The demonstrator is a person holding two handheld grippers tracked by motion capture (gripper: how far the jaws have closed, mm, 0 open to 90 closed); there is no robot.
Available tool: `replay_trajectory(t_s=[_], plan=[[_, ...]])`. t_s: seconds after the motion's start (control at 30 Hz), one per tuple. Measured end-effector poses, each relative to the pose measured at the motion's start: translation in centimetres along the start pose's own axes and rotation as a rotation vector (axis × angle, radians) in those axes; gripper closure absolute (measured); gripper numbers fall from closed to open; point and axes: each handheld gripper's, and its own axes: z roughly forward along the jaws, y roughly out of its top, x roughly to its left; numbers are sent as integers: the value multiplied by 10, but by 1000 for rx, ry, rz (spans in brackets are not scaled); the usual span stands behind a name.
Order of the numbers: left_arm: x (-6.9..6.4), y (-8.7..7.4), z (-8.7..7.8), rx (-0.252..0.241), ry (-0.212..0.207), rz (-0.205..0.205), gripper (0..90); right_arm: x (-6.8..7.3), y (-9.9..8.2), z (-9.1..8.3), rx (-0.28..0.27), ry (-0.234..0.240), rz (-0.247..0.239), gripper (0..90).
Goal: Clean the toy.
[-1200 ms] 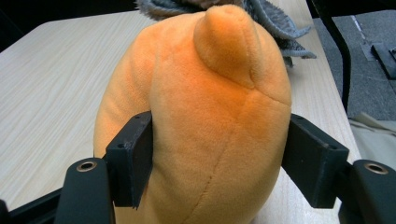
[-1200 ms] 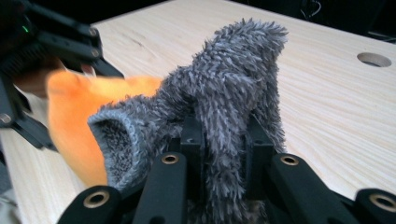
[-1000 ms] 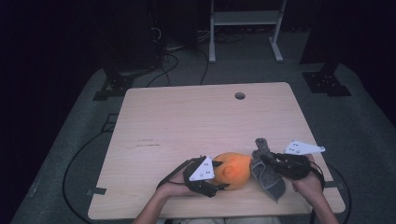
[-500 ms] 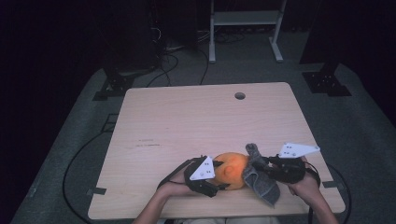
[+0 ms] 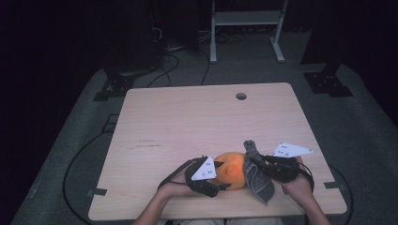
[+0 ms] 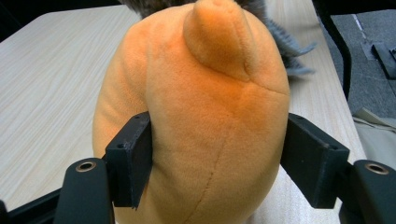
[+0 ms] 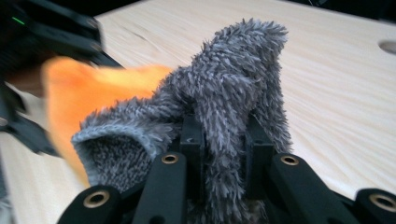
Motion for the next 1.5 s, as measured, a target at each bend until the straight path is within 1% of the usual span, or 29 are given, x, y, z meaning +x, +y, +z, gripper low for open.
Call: replay_trajectory(t_s=[0.07, 0.1, 0.13, 0.17, 0.23, 0.3, 0.33, 0.37, 0.4, 0.5, 0.57, 0.63, 0.67, 0.73, 0.83, 0.93, 0.97, 1.0, 1.03, 1.1, 1.17, 1.23, 1.27, 1.33, 1.37, 1.4, 1.43, 1.47, 1.5], plan=[[0, -1, 0, -2, -2, 1, 302, -7, -5, 1, 22, -19, 21, 743], [0, -1, -1, -3, -2, 2, 303, -10, -7, 1, 38, -32, 21, 743], [0, -1, -1, -3, -1, 2, 302, -14, -8, -2, 38, -32, 36, 744], [-1, -1, 0, -4, -1, 2, 302, -14, -8, -4, 32, -22, 42, 744], [-1, -1, 0, -4, -2, 6, 302, -11, -3, -9, -3, 27, 44, 743], [-1, 0, 2, -8, -8, 6, 302, -5, 3, -12, -45, 73, 34, 741], [-2, 0, 2, -7, -8, 6, 302, -2, 5, -13, -56, 86, 27, 740], [-2, 0, 2, -6, -7, 6, 302, 1, 6, -9, -49, 80, 11, 739], [-2, 0, 2, -6, -6, 5, 302, 2, 5, -6, -37, 68, 7, 739], [-1, 0, 1, -7, -1, 0, 301, -5, 0, 0, -21, 65, 33, 741], [-1, -1, 1, -7, -6, 1, 302, -10, -4, 1, 7, 25, 40, 743], [0, -1, 1, -9, -10, -2, 301, -14, -6, -2, 22, 7, 42, 744], [0, -1, 1, -10, -10, -3, 301, -14, -6, -4, 17, 8, 44, 744], [-1, -1, 2, -12, -14, 0, 301, -11, -1, -10, -29, 30, 49, 744], [-2, 0, 2, -7, -16, 8, 301, -6, 7, -10, -66, 45, 40, 741], [-2, -1, 2, -3, -24, 11, 301, -6, 4, -3, -45, 43, 36, 741], [-2, -1, 2, -6, -24, 9, 302, -7, 2, -1, -38, 44, 43, 742], [-2, -1, 2, -8, -24, 8, 301, -12, -1, 0, -18, 33, 57, 742], [-2, 0, 2, -9, -25, 8, 301, -12, -1, 0, -18, 33, 57, 742], [-3, 0, 2, -7, -26, 10, 301, -16, -3, 0, 1, 9, 65, 743], [-3, 0, 2, -7, -32, 16, 300, -14, -1, -4, -15, 15, 71, 744], [-4, 0, 2, -11, -40, 14, 298, -8, 5, -9, -50, 41, 49, 742], [-3, 0, 2, -12, -43, 14, 296, -4, 8, -9, -55, 51, 34, 742], [-2, 0, 0, -24, -59, 7, 286, -1, 7, -4, -26, 48, 5, 742], [-1, 0, -1, -35, -65, 2, 273, -2, 4, -1, -17, 53, 6, 741], [1, 0, -3, -58, -69, -20, 250, -4, 2, 0, -12, 59, 14, 742], [2, 1, -4, -67, -68, -36, 217, -5, 0, -1, -11, 61, 28, 742], [4, 2, -4, -67, -54, -45, 197, -6, 0, -2, -11, 61, 29, 742], [4, 2, -2, -58, -38, -43, 176, -5, -1, -3, -10, 59, 23, 742]])
